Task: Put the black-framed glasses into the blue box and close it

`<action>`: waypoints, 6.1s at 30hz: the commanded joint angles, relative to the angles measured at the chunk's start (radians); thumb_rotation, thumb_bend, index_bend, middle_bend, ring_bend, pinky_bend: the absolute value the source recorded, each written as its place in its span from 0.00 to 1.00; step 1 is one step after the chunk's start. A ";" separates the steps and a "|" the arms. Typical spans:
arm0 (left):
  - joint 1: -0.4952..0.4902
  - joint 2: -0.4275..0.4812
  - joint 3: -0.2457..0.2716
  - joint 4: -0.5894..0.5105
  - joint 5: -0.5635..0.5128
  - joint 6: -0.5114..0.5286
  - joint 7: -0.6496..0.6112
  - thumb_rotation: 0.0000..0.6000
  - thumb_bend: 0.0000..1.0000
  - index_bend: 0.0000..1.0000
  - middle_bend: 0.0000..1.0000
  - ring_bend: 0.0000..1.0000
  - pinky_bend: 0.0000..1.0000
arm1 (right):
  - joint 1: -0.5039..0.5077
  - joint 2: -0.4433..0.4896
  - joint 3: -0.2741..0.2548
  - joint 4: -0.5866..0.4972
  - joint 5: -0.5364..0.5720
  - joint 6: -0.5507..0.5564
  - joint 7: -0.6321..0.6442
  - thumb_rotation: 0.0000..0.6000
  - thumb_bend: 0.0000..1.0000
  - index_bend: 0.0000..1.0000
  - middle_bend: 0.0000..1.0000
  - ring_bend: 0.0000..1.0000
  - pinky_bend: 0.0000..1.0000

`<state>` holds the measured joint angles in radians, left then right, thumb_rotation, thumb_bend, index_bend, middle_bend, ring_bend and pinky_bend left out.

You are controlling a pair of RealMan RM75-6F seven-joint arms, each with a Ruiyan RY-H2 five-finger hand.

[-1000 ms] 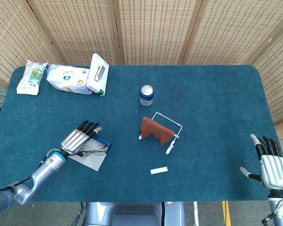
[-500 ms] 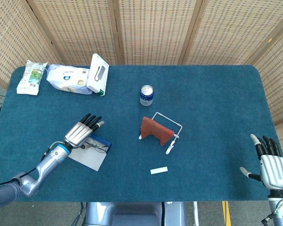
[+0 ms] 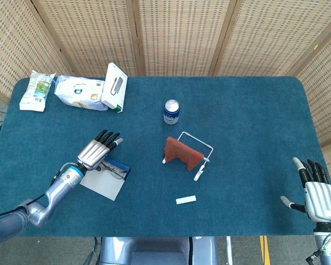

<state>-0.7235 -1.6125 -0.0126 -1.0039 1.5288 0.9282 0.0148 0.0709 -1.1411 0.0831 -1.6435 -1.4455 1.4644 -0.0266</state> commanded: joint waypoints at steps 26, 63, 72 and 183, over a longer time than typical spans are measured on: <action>0.228 0.159 0.162 -0.178 0.164 0.330 -0.128 1.00 0.28 0.00 0.00 0.00 0.00 | -0.001 -0.001 0.000 -0.002 0.001 0.001 -0.007 1.00 0.13 0.00 0.16 0.00 0.00; 0.316 0.012 0.176 -0.008 0.191 0.369 -0.151 1.00 0.32 0.19 0.00 0.00 0.00 | 0.000 0.007 -0.002 -0.005 -0.002 -0.004 0.010 1.00 0.13 0.00 0.16 0.00 0.00; 0.352 -0.055 0.167 0.104 0.195 0.430 -0.196 1.00 0.31 0.20 0.00 0.00 0.00 | -0.001 0.007 -0.003 -0.006 -0.002 -0.005 0.012 1.00 0.13 0.00 0.16 0.00 0.00; 0.286 0.254 0.173 -0.243 0.188 0.380 -0.179 1.00 0.47 0.74 0.00 0.00 0.00 | -0.003 0.011 -0.005 -0.007 -0.004 -0.005 0.021 1.00 0.13 0.00 0.16 0.00 0.00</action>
<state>-0.4338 -1.3883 0.1578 -1.2121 1.7142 1.3147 -0.1859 0.0684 -1.1305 0.0776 -1.6510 -1.4500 1.4598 -0.0058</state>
